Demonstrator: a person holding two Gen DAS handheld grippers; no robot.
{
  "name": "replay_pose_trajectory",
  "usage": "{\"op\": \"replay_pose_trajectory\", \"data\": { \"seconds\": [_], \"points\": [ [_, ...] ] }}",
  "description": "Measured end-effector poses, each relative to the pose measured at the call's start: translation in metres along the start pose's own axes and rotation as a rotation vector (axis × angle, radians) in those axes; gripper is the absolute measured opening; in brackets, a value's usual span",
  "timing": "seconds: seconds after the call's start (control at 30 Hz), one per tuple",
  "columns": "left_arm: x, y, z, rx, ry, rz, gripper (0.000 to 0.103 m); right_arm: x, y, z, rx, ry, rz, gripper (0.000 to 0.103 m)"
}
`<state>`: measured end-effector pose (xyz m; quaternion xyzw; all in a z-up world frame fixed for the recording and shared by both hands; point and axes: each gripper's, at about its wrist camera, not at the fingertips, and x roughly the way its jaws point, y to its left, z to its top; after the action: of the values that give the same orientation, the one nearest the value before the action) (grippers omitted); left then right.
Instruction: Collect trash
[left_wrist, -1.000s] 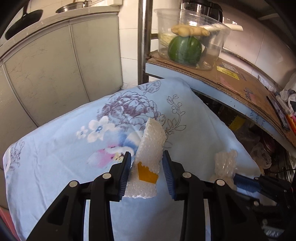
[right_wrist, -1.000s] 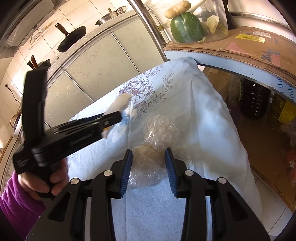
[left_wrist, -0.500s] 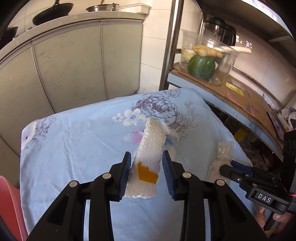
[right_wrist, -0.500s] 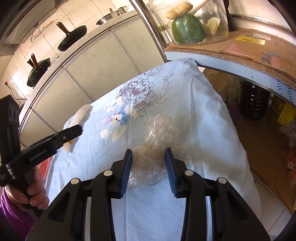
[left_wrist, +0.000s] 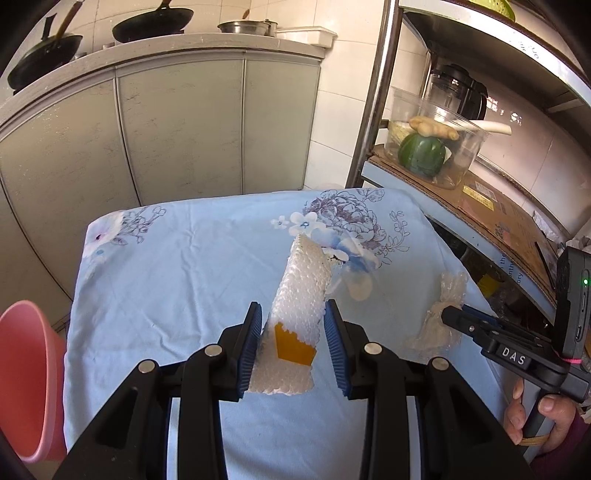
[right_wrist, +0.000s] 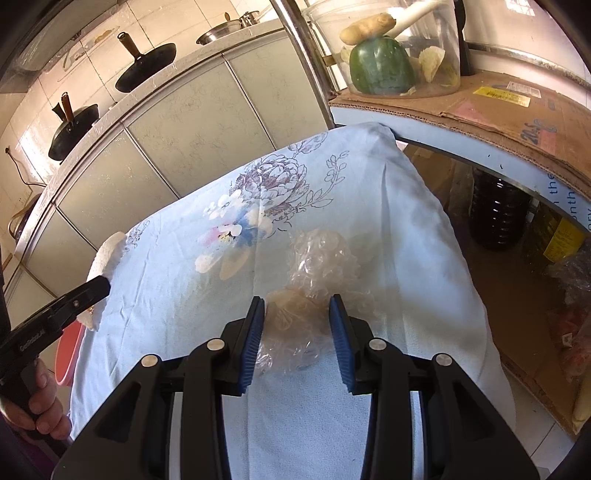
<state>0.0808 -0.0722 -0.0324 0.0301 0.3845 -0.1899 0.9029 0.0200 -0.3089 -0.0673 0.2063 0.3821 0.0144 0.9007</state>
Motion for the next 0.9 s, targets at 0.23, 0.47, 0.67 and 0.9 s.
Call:
{"op": "replay_pose_trajectory", "data": {
  "seconds": [0.23,0.47,0.67,0.9],
  "points": [
    [-0.017,0.009,-0.013,-0.023,-0.017,0.007,0.034,0.000,0.006,0.000,-0.033,0.001,-0.028,0.037],
    [-0.025,0.015,-0.021,-0.035,-0.025,0.013,0.034,0.000,0.011,0.001,-0.064,0.000,-0.053,0.037],
    [-0.035,0.017,-0.025,-0.026,-0.044,0.021,0.034,-0.001,0.016,0.000,-0.089,-0.004,-0.069,0.037],
    [-0.040,0.023,-0.030,-0.040,-0.054,0.026,0.034,-0.004,0.030,-0.004,-0.124,0.011,-0.046,0.037]
  ]
}}
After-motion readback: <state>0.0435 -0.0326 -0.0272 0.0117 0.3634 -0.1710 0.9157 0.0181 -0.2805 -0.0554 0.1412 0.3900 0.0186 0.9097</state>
